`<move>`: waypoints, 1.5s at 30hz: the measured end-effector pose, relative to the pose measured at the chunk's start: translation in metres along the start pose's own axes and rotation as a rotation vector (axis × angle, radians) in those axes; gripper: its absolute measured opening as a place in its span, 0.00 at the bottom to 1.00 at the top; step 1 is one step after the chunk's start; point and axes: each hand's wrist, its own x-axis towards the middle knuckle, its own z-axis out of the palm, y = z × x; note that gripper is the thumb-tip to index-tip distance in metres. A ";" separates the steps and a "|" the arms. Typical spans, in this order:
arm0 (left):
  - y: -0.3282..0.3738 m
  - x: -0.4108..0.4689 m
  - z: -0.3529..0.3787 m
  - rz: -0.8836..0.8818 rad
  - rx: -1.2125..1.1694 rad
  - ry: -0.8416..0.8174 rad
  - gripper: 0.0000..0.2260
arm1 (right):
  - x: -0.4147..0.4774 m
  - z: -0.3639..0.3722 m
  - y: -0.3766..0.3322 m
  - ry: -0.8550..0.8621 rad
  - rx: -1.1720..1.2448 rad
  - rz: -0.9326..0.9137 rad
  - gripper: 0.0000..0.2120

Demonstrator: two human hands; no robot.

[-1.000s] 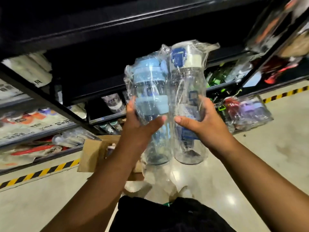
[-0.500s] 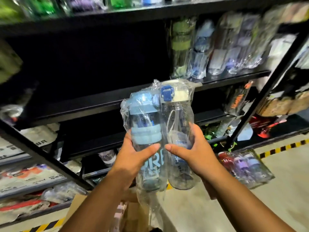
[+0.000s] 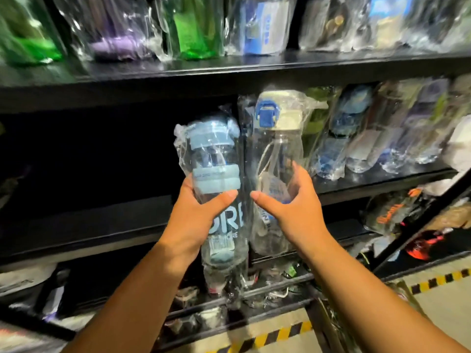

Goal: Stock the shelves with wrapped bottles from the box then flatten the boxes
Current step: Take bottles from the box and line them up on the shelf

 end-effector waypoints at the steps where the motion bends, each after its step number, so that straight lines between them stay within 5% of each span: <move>1: 0.001 0.011 -0.001 -0.005 0.006 0.013 0.33 | 0.008 0.004 0.005 -0.002 0.003 -0.006 0.44; 6: -0.003 0.046 0.005 -0.033 0.014 0.097 0.39 | 0.044 0.015 0.019 0.029 0.016 -0.005 0.41; 10: -0.007 0.062 0.010 -0.024 0.073 0.147 0.28 | 0.072 0.023 0.024 -0.002 0.004 -0.015 0.45; 13: -0.008 0.065 0.013 0.010 0.120 0.206 0.18 | 0.088 0.029 0.032 0.018 -0.056 -0.042 0.36; 19: -0.007 0.068 0.022 -0.033 0.195 0.392 0.11 | 0.106 0.035 0.053 0.023 -0.114 -0.011 0.36; 24: -0.010 0.069 0.021 -0.071 0.154 0.366 0.08 | 0.096 0.034 0.071 -0.094 -0.283 0.014 0.43; 28: -0.012 0.067 0.022 -0.037 0.169 0.388 0.11 | 0.095 0.022 0.086 -0.161 -0.417 0.008 0.47; 34: -0.011 0.068 0.027 -0.022 0.206 0.379 0.17 | 0.106 0.022 0.089 -0.157 -0.356 -0.009 0.24; 41: -0.011 0.077 0.026 0.023 0.322 0.497 0.15 | 0.109 0.021 0.097 -0.152 -0.414 -0.059 0.22; 45: -0.025 0.091 0.020 0.090 0.431 0.623 0.30 | 0.110 0.020 0.098 -0.159 -0.434 -0.066 0.21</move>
